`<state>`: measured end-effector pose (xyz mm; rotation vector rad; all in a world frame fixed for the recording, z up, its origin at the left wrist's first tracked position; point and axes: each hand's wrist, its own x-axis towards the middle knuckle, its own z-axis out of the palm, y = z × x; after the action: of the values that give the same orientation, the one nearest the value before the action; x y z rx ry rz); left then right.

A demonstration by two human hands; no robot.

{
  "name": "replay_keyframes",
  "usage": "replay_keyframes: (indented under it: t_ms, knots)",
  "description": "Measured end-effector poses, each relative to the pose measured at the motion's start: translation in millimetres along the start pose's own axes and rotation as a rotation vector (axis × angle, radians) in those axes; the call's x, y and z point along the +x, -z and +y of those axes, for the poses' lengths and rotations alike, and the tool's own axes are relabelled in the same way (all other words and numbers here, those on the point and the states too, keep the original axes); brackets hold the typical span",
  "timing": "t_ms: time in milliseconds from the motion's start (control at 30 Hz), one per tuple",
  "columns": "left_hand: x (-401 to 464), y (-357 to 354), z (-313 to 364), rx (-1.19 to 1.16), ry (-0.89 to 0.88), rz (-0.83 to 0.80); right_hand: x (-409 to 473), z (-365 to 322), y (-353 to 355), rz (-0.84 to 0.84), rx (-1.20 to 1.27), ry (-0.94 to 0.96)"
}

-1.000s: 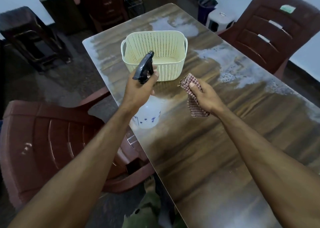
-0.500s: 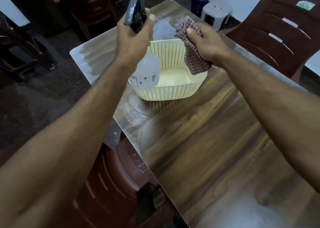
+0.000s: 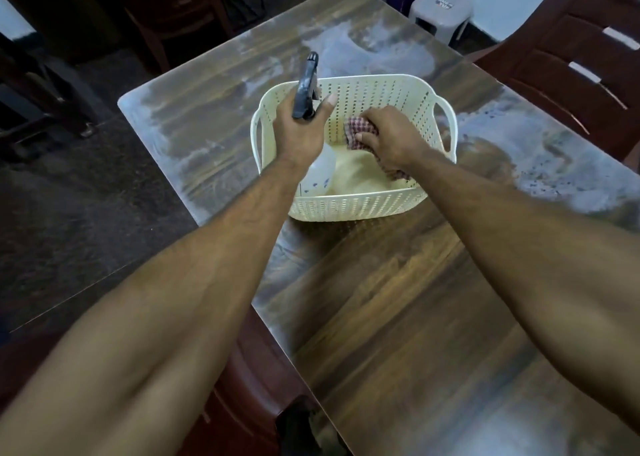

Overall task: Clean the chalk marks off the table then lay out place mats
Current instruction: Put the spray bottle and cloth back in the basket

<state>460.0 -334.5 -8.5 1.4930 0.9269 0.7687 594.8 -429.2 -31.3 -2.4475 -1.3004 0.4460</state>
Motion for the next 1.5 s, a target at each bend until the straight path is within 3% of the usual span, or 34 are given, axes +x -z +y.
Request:
replay_keyframes:
  t_ms: [167,467,700,867,1067,1200,1500]
  knots:
    - [3.9,0.1,-21.9,0.044,0.009,0.007,3.1,2.5,-17.3,-0.105,-0.074,-0.016]
    - [-4.2,12.9,-24.3,0.205,0.082,-0.173,-5.3,-3.5,-14.5,-0.241,-0.068,-0.025]
    - [-16.2,39.3,2.5,0.686,0.089,-0.373,-25.5,-14.7,14.4,-0.084,-0.003,-0.006]
    - [-35.4,54.0,35.1,0.578,0.104,-0.347,-58.6,-24.8,39.3,0.044,0.011,0.005]
    - [-98.7,49.0,65.1,0.522,-0.201,-0.108,-127.8,-37.9,60.5,0.347,0.138,0.013]
    - [-153.2,21.5,77.7,0.425,-0.165,-0.241,-187.4,-25.8,73.7,0.412,0.137,-0.037]
    - [-305.1,-77.6,93.3,0.353,-0.123,-0.527,-360.2,69.3,96.4,0.498,0.218,-0.3]
